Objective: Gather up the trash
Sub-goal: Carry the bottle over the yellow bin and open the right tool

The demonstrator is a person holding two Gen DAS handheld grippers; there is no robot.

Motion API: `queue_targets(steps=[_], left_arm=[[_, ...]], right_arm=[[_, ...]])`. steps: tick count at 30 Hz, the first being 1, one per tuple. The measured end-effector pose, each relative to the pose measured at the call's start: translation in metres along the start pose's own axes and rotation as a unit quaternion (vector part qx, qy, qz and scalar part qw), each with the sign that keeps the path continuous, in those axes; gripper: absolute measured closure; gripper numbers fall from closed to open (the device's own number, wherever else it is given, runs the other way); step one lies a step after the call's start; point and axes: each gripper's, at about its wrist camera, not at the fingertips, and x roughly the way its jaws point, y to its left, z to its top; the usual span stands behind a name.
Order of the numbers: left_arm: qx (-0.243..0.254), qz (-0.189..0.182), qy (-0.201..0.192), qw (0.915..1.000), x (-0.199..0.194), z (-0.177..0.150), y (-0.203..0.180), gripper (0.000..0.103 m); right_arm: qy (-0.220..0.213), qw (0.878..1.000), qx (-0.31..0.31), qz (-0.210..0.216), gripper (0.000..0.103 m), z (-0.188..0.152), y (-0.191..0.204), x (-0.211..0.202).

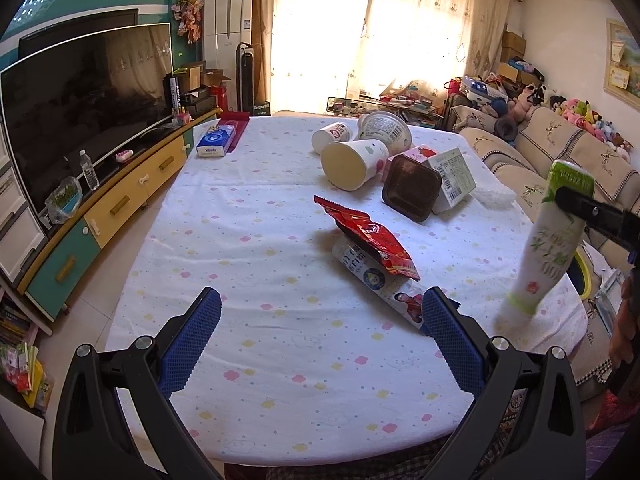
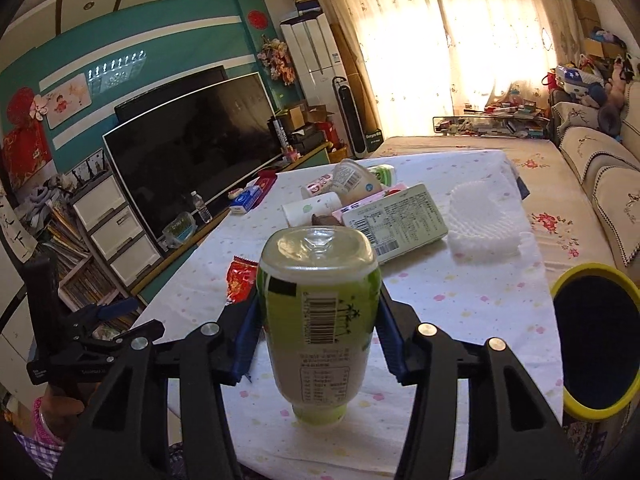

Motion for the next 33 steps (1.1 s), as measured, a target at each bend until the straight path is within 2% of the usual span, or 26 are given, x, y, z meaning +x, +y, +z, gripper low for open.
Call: queue_targets(steps=[6,10,14,18,20,22,26,33], left_arm=[[0.005,-0.004,0.006,1.0000,0.006,-0.001,-0.007,0.004],[0.009,-0.007,0.012,0.9999,0.011,0.000,-0.011,0.004],[0.016,-0.011,0.017,0.9997,0.018,0.002,-0.017,0.004],[0.022,-0.017,0.024,0.9993,0.025,0.003,-0.026,0.004],[0.025,-0.021,0.031,0.9990,0.030,0.003,-0.030,0.004],[0.029,-0.023,0.038,0.9986,0.037,0.003,-0.036,0.004],[0.033,-0.031,0.054,0.9975,0.049,0.002,-0.046,0.004],[0.032,-0.043,0.094,0.9942,0.080,0.003,-0.057,0.004]], right_arm=[[-0.029,0.998,0.027,-0.043,0.054,0.005,-0.034,-0.022],[-0.060,0.992,0.056,-0.099,0.054,0.010,-0.070,-0.041],[-0.088,0.976,0.083,-0.178,0.054,0.012,-0.113,-0.059],[-0.099,0.950,0.109,-0.274,0.054,0.008,-0.160,-0.068],[-0.086,0.936,0.122,-0.318,0.054,0.003,-0.185,-0.061],[-0.060,0.929,0.138,-0.337,0.054,-0.007,-0.209,-0.050],[-0.003,0.926,0.163,-0.341,0.054,-0.028,-0.248,-0.024],[0.037,0.922,0.164,-0.348,0.052,-0.052,-0.255,0.004]])
